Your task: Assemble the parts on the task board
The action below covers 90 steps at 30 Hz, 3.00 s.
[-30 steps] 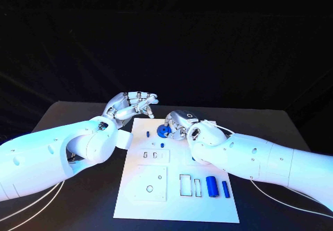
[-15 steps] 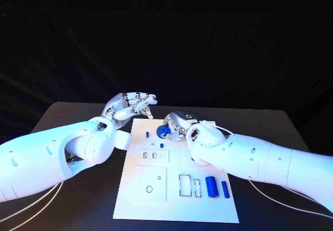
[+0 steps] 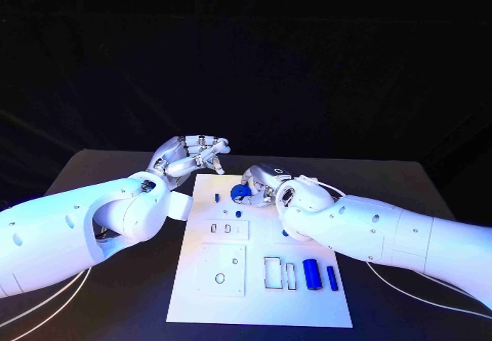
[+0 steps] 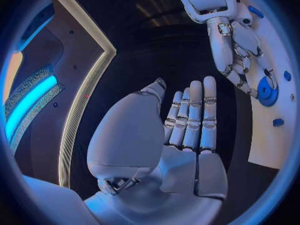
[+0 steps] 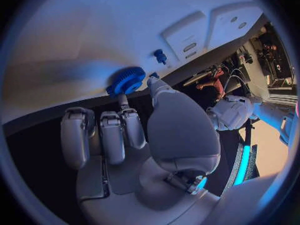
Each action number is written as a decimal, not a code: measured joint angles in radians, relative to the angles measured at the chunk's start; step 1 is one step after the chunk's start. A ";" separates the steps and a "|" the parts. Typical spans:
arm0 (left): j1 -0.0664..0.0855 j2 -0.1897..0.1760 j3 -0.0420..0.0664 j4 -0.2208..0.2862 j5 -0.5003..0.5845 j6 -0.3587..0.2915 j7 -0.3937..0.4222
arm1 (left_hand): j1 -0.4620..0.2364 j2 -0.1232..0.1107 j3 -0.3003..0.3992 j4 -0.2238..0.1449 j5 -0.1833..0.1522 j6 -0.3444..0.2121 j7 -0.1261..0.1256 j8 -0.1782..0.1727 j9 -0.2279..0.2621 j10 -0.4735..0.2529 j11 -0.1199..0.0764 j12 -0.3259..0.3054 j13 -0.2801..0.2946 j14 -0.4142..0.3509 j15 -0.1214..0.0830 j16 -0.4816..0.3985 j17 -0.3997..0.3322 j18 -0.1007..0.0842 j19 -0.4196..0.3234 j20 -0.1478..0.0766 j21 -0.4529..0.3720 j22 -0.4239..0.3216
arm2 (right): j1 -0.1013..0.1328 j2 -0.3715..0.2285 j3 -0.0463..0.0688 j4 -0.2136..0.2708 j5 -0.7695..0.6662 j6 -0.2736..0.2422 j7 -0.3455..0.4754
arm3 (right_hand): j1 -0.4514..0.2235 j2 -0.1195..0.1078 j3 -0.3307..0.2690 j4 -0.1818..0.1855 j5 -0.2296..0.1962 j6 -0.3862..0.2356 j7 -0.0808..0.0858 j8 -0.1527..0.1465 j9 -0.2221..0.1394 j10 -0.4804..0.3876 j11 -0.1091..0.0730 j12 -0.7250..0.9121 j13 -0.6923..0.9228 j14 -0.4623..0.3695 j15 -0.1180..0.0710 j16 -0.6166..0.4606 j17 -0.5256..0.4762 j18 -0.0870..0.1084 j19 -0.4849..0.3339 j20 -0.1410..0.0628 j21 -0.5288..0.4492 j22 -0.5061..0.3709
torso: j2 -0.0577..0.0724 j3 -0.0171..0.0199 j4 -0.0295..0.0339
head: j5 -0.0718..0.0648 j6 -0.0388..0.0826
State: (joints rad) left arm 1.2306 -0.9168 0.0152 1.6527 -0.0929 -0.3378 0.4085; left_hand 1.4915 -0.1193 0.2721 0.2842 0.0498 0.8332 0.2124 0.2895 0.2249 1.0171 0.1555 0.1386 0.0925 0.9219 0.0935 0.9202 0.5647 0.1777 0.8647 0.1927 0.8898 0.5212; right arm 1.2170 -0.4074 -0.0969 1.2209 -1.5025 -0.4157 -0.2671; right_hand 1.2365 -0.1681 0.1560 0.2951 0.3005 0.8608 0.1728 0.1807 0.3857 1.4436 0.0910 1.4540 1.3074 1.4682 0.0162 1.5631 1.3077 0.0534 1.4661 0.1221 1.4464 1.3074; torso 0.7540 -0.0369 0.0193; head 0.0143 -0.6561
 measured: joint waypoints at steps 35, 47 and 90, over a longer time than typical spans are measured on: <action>0.000 -0.016 0.000 -0.023 0.001 -0.001 -0.002 | -0.004 -0.004 0.000 0.000 0.000 -0.006 -0.002 0.000 0.001 -0.004 0.004 0.000 0.000 0.000 0.000 0.000 0.000 0.000 -0.004 -0.004 0.000 0.002 | 0.046 -0.396 0.008 0.260 0.142 -0.077 0.117 | 0.152 -0.030 0.052 -0.030 -0.019 0.016 -0.007 -0.015 0.004 -0.024 -0.005 -0.031 0.001 0.000 0.000 -0.008 0.000 0.000 -0.031 -0.002 -0.062 0.000 | -0.014 0.0039 -0.0151 | -0.009 0.002; 0.000 -0.014 -0.001 -0.032 0.003 0.006 0.002 | -0.004 -0.004 0.000 0.000 0.000 -0.006 -0.002 0.000 0.000 -0.004 0.004 0.000 0.000 0.000 0.000 0.000 0.000 0.000 -0.004 -0.004 0.004 0.003 | 0.036 -0.502 0.004 0.181 0.247 0.019 0.275 | 0.232 -0.056 0.074 -0.058 -0.047 0.016 -0.007 -0.022 0.004 -0.034 -0.005 -0.038 0.001 0.000 0.000 -0.008 0.000 0.000 -0.038 -0.002 -0.071 0.000 | -0.026 0.0100 -0.0257 | -0.019 -0.013; 0.000 -0.016 -0.003 -0.046 0.004 0.012 0.003 | -0.004 -0.004 0.000 0.000 0.000 -0.006 -0.002 0.000 0.002 -0.004 0.004 0.000 0.001 0.000 0.000 0.000 -0.001 0.000 -0.007 0.000 0.007 0.005 | -0.032 -0.407 0.004 0.072 0.246 0.060 0.295 | 0.265 -0.036 0.212 -0.075 -0.032 0.104 -0.026 0.005 0.011 -0.015 -0.024 -0.026 0.000 -0.002 -0.013 -0.008 0.000 0.000 -0.021 -0.019 -0.054 0.001 | -0.023 0.0121 -0.0206 | -0.003 -0.021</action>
State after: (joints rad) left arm 1.2306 -0.9326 0.0127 1.6064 -0.0887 -0.3259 0.4112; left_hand 1.4880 -0.1228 0.2721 0.2842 0.0498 0.8274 0.2106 0.2894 0.2264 1.0134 0.1591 0.1386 0.0932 0.9219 0.0935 0.9202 0.5636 0.1778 0.8575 0.1927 0.8973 0.5265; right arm 1.1852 -0.8146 -0.0931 1.2933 -1.2561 -0.3557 0.0278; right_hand 1.5019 -0.2042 0.3684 0.2199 0.2686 0.9645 0.1467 0.1860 0.3970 1.4287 0.0666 1.4279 1.3076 1.4664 0.0027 1.5554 1.3077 0.0534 1.4449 0.1036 1.3925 1.3081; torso 0.7310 -0.0248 -0.0013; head 0.0113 -0.6770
